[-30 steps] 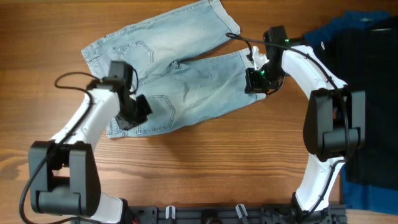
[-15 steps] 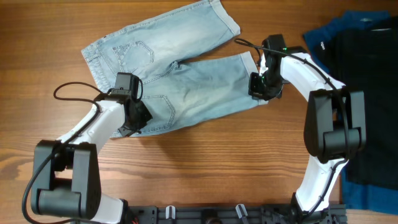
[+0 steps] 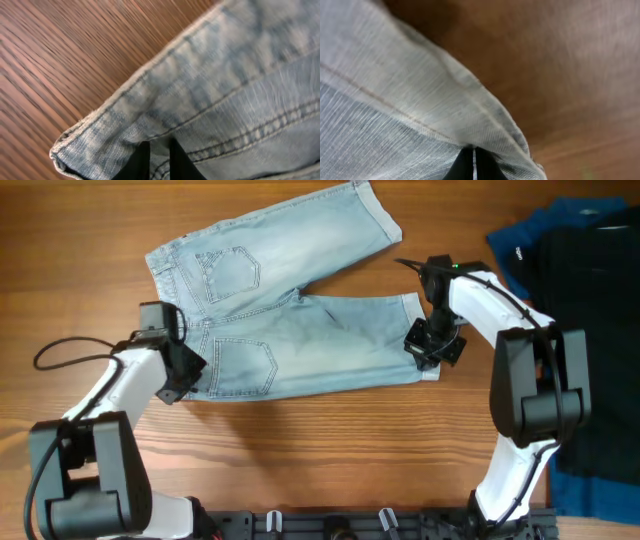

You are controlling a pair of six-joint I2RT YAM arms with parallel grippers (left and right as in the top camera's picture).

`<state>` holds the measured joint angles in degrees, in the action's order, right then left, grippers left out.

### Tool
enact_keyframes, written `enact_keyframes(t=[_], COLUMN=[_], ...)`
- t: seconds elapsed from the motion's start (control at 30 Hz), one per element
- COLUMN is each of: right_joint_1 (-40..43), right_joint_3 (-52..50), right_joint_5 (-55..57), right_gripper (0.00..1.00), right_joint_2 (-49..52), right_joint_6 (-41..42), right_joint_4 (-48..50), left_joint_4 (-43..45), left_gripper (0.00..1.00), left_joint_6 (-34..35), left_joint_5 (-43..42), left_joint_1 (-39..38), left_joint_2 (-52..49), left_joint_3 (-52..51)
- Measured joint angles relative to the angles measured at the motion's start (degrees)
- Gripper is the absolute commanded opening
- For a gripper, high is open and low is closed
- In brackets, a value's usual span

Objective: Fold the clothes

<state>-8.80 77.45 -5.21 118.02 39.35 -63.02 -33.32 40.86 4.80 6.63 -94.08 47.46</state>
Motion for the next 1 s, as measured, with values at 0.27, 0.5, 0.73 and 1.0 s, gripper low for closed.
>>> enact_keyframes(t=[0.27, 0.5, 0.73, 1.0], right_joint_1=[-0.1, 0.3, 0.9, -1.7], right_joint_3=[-6.3, -9.8, -7.2, -6.8], right_joint_5=[-2.7, -3.7, -5.8, -8.5], right_gripper=[0.04, 0.26, 0.63, 0.67], right_joint_2=[-4.5, -12.2, -27.8, -21.1], right_joint_6=[-0.5, -12.9, -23.8, -30.4], right_joint_4=[5.7, 9.4, 24.6, 51.2], left_joint_4=[2.1, 0.3, -0.2, 1.6], left_gripper=[0.17, 0.51, 0.74, 0.77], left_joint_6=[0.2, -1.5, -7.3, -14.0], left_joint_5=[-4.1, -0.3, 1.4, 1.4], left_joint_1=[5.4, 7.2, 7.8, -0.5], left_joint_2=[0.2, 1.8, 16.7, 25.0], left_joint_3=[-0.4, 0.5, 1.5, 2.1])
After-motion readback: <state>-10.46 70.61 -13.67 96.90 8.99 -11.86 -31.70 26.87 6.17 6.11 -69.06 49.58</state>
